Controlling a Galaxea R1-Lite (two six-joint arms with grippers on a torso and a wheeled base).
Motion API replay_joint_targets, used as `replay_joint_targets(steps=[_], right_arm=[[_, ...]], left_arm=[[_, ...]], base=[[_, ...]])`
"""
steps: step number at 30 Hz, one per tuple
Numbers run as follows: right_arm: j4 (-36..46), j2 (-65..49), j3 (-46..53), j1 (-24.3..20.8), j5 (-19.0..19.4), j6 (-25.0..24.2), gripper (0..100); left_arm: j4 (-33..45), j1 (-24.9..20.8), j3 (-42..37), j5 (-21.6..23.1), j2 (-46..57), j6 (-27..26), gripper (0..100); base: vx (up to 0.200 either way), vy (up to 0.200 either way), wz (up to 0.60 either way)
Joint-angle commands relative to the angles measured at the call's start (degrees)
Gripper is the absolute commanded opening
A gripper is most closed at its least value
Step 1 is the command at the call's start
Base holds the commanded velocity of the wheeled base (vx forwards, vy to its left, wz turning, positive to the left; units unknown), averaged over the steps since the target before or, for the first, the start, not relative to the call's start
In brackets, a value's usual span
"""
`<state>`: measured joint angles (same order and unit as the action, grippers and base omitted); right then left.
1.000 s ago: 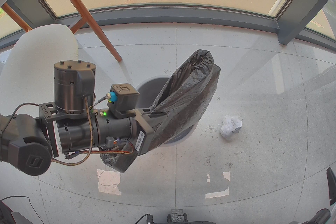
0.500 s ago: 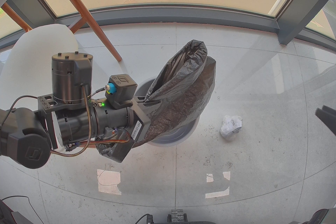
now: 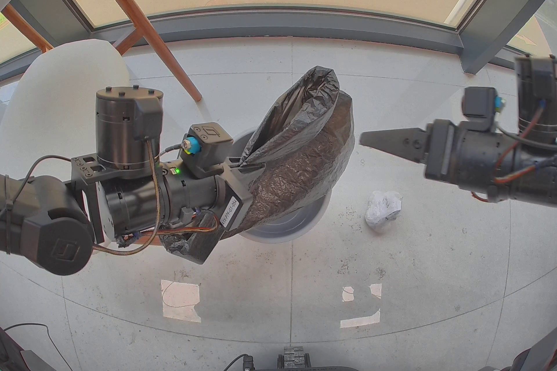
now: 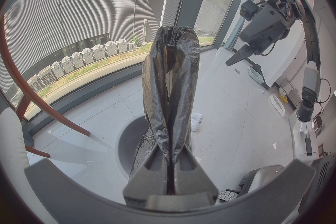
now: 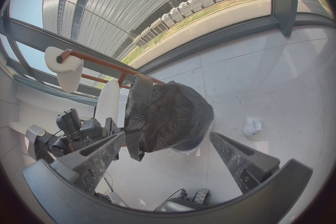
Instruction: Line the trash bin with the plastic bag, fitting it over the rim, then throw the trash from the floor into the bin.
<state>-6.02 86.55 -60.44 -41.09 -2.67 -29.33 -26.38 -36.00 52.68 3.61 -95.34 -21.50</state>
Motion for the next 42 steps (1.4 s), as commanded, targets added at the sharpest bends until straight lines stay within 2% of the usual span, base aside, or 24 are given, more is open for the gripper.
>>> replay_joint_targets(steps=[1,9,20,27,28,38,42], right_arm=[[0.0,10.6,-7.3,-1.5,-2.3,-0.5,100],[0.1,15.0,-16.0,-1.1,-3.0,-0.6,100],[0.0,17.2,-17.4,-1.0,-5.9,-0.4,100],[0.0,17.9,-17.6,-1.7,-6.2,-0.3,100],[0.0,18.1,-17.6,-1.8,-6.3,-0.2,0],[0.0,19.4,-18.7,-2.0,-6.6,0.2,0],[-0.4,20.8,-19.4,-1.0,-6.5,2.1,0]], left_arm=[[-0.1,0.1,0.1,-0.4,-0.5,-0.2,0],[-0.1,0.0,-0.3,-1.3,-0.6,-0.6,0],[-2.5,-0.1,-0.4,-1.7,-2.0,-0.4,0],[-2.6,-0.1,-0.5,-1.7,-2.0,-0.2,0],[-2.6,-0.1,-0.5,-1.7,-2.0,-0.2,0],[-2.6,-0.1,-1.4,-1.2,-2.0,-0.1,0],[-2.9,-0.1,-2.4,-1.5,-2.1,0.0,0]], base=[[0.0,0.0,0.0],[0.0,0.0,0.0],[0.0,0.0,0.0],[0.0,0.0,0.0],[0.0,0.0,0.0],[0.0,0.0,0.0],[0.0,0.0,0.0]])
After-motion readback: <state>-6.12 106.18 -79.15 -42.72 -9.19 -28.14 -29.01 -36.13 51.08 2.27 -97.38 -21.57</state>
